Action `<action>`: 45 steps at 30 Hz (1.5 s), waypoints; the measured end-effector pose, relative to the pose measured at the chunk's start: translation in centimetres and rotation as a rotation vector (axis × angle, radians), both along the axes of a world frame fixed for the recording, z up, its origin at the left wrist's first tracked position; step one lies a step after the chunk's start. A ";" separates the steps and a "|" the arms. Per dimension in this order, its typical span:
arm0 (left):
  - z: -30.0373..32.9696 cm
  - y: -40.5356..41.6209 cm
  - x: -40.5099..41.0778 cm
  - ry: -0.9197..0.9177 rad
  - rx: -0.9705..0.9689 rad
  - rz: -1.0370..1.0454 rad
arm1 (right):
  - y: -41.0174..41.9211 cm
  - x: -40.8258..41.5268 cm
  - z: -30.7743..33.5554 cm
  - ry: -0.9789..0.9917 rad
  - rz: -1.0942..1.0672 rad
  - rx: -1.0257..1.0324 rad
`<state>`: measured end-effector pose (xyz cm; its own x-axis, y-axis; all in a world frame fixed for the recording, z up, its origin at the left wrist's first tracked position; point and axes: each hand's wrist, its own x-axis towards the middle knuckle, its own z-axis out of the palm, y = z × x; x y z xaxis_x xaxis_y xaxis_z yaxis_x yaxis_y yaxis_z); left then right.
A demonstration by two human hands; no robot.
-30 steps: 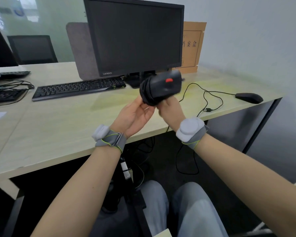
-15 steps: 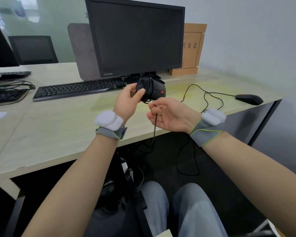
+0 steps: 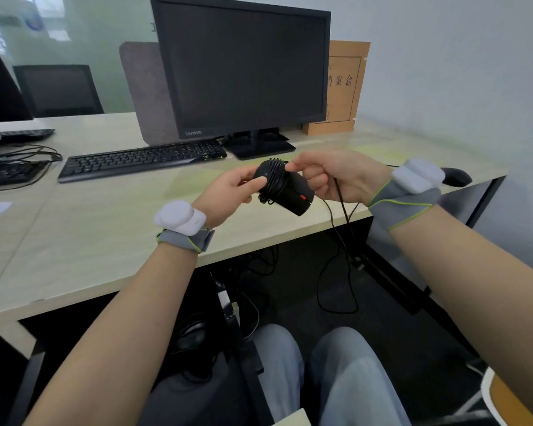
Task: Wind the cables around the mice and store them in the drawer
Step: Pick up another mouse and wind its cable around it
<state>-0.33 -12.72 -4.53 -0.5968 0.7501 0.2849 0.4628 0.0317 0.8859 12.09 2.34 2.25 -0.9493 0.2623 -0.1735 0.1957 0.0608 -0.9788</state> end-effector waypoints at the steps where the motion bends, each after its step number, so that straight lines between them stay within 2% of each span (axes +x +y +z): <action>1: 0.0 -0.1 0.0 -0.036 0.015 -0.047 | 0.4 0.1 0.1 0.005 -0.007 0.019; 7: 0.3 -0.4 0.6 -0.236 0.035 -0.230 | 2.1 0.1 -0.3 0.031 -0.007 0.179; 10: -0.3 -0.7 0.8 -0.426 0.088 -0.315 | 2.6 0.0 -0.8 0.076 0.050 0.207; 15: -0.2 -0.4 1.3 -0.687 0.268 -0.423 | 1.7 -0.3 -3.0 0.257 0.062 -0.116; 19: -0.1 0.6 2.1 -0.838 0.437 -0.372 | 0.2 -1.0 -4.6 0.408 -0.161 -0.338; 21: -0.2 0.9 2.2 -0.887 0.529 -0.326 | -0.9 -1.5 -5.0 0.404 -0.231 -0.267; 23: -0.2 1.1 2.0 -0.951 0.648 -0.276 | -2.0 -2.1 -5.8 0.352 -0.209 -0.037; 25: -0.3 1.3 1.8 -0.919 0.711 -0.205 | -3.0 -2.2 -6.3 0.260 -0.123 0.177; 28: -0.6 1.4 1.9 -0.693 0.616 -0.033 | -4.4 -2.3 -6.4 0.101 0.000 0.362; 32: -0.8 1.3 1.8 -0.602 0.526 0.115 | -5.7 -1.9 -5.9 0.003 0.088 0.344; 39: -1.6 0.2 1.3 -0.591 0.512 0.088 | -5.8 -0.8 -5.1 -0.164 0.247 0.419; 42: -1.7 -0.7 0.9 -0.577 0.449 0.104 | -5.5 -0.5 -4.5 -0.148 0.256 0.479; 45: -1.5 -2.3 0.4 -0.537 0.284 0.087 | -5.1 -0.1 -3.6 -0.082 0.254 0.530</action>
<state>0.02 -15.03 -6.06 -0.7683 0.6307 0.1091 -0.0445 -0.2226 0.9739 12.02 -2.80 -1.34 -0.9826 0.1001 -0.1566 0.1853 0.5920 -0.7843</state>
